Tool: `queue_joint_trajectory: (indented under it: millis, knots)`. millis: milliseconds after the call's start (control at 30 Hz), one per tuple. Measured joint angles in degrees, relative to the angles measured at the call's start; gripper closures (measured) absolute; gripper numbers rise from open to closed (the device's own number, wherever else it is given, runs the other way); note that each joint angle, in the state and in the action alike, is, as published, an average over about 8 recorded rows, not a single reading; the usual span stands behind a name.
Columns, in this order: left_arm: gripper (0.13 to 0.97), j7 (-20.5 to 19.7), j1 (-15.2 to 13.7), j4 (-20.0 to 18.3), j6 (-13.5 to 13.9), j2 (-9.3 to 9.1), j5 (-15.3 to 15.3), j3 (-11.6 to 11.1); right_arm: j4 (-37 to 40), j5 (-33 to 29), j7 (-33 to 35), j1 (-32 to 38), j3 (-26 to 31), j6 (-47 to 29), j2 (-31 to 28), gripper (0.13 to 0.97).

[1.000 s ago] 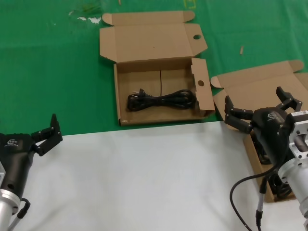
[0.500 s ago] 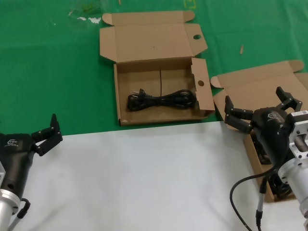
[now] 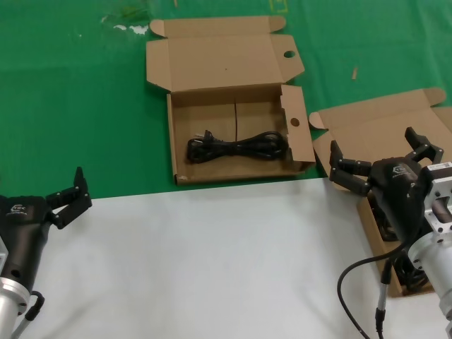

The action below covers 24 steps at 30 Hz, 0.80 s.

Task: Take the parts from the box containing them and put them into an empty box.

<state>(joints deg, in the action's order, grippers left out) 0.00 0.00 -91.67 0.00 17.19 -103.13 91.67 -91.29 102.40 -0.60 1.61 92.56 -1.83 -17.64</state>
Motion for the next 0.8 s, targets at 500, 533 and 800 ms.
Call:
queue_joint_trajectory:
  millis: [500,533,800]
  knots:
    - [0.132,0.00,0.00,0.00,0.00,0.00,0.00,0.00,0.00,0.00,0.00,0.00,0.00,0.00,0.00,0.129]
    - [0.132,0.00,0.00,0.00,0.00,0.00,0.00,0.00,0.00,0.00,0.00,0.00,0.00,0.00,0.00,0.129]
    - [0.132,0.00,0.00,0.00,0.00,0.00,0.00,0.00,0.00,0.00,0.00,0.00,0.00,0.00,0.00,0.129]
